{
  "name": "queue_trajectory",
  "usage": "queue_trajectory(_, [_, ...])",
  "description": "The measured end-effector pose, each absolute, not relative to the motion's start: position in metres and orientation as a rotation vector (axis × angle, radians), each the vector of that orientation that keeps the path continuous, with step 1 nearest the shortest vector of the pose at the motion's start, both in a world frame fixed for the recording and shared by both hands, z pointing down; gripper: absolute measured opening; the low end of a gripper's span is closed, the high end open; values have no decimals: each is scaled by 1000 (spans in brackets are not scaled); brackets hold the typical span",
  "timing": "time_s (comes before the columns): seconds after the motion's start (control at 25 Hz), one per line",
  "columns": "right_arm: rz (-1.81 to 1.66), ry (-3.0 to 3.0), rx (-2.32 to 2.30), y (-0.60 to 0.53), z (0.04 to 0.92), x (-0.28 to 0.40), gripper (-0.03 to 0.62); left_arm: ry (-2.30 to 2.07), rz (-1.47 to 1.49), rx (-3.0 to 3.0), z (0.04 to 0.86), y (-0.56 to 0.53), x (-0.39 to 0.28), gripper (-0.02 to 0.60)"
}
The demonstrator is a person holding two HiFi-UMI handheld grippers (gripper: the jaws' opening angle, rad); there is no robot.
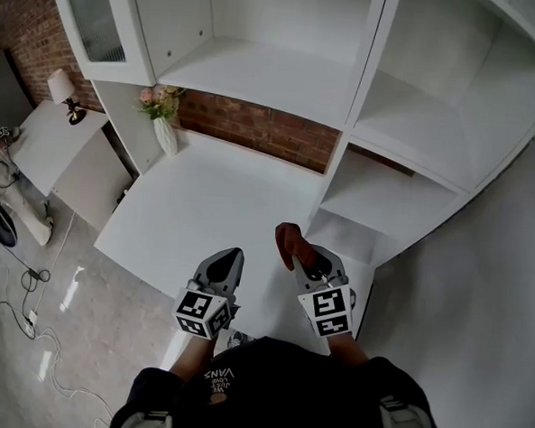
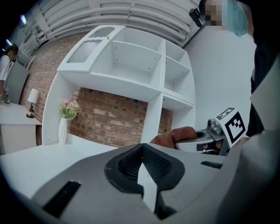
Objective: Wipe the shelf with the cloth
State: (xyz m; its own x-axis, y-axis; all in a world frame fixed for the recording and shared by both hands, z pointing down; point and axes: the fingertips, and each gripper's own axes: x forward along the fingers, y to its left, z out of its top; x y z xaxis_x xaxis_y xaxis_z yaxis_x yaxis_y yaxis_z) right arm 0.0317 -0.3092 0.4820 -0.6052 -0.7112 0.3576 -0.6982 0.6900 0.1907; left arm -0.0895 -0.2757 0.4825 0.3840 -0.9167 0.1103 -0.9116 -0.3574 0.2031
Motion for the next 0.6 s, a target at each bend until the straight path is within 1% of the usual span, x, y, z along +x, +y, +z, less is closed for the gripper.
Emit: queue_trajectory(0.6, [4, -2433, 1139, -306, 500, 62, 87, -1579, -32, 2435, 485, -277, -65, 8])
